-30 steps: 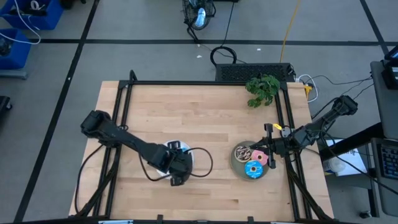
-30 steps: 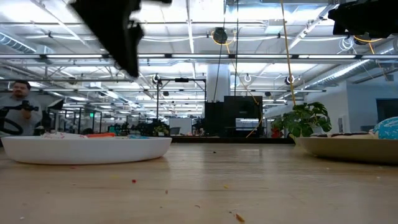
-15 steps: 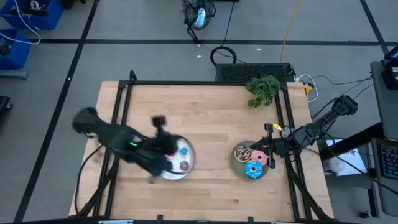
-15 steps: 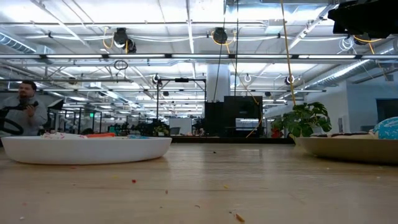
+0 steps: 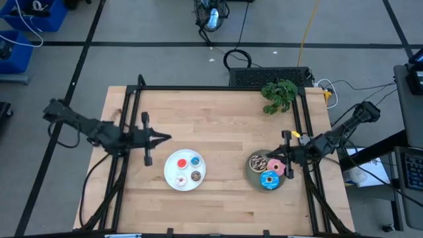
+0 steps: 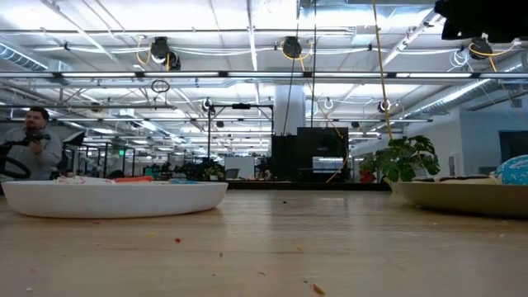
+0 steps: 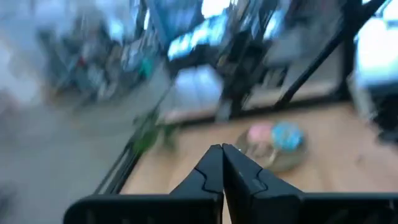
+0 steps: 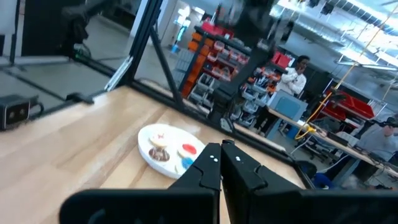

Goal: Pick & Place donuts
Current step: Return to Home Position

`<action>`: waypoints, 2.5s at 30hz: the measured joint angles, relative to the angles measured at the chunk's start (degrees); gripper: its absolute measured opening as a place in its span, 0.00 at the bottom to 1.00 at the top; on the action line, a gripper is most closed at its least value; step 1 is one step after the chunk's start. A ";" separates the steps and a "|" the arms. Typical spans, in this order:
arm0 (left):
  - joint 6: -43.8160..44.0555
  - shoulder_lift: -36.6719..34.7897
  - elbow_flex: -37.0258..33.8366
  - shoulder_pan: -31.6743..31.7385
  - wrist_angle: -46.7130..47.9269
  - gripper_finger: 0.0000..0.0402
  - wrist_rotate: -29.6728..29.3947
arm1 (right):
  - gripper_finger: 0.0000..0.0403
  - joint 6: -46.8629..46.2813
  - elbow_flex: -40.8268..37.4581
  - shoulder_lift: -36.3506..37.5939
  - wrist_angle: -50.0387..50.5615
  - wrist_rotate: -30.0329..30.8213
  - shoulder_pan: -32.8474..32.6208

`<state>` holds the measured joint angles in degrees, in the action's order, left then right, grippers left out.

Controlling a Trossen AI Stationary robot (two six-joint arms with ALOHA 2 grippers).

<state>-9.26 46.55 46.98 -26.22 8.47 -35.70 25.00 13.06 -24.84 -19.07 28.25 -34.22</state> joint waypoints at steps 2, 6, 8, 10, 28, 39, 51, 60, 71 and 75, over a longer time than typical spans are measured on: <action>-3.73 -6.18 -9.59 2.07 -11.40 0.01 4.69 | 0.00 -0.43 0.00 0.12 -0.84 -0.10 0.01; -1.67 -16.14 -23.25 7.48 -19.89 0.01 9.68 | 0.00 -1.86 0.00 0.64 -1.54 -0.33 0.52; 1.52 -19.88 -27.24 10.02 -19.84 0.01 13.22 | 0.00 -3.30 0.00 1.20 -1.83 0.98 1.54; 3.30 -23.10 -30.65 12.12 -19.63 0.01 17.14 | 0.00 -4.43 -0.70 1.80 -2.46 1.49 2.72; 0.94 -43.13 -38.06 17.10 -8.63 0.01 19.53 | 0.00 -10.43 -6.89 22.56 5.26 -11.52 10.60; 5.47 -43.13 -45.38 27.47 -12.83 0.01 30.55 | 0.00 -16.42 -9.59 22.69 6.01 -19.21 24.63; 3.83 -42.55 -46.34 30.69 -9.59 0.00 38.09 | 0.00 -20.06 -12.07 22.51 6.04 -25.21 34.42; 2.78 -42.54 -46.34 30.54 -9.41 0.00 37.87 | 0.00 -20.27 -12.17 22.40 6.49 -28.46 37.31; 0.36 -42.30 -46.34 28.00 -8.98 0.00 35.42 | 0.00 -18.54 -12.19 22.43 5.69 -31.39 37.13; 0.86 -40.99 -46.34 27.67 -8.92 0.00 35.19 | 0.00 -18.71 -12.20 22.43 5.71 -31.39 37.13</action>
<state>-8.40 5.56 0.64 1.45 -0.45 -0.51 6.30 0.86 -2.42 -13.37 -3.14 2.92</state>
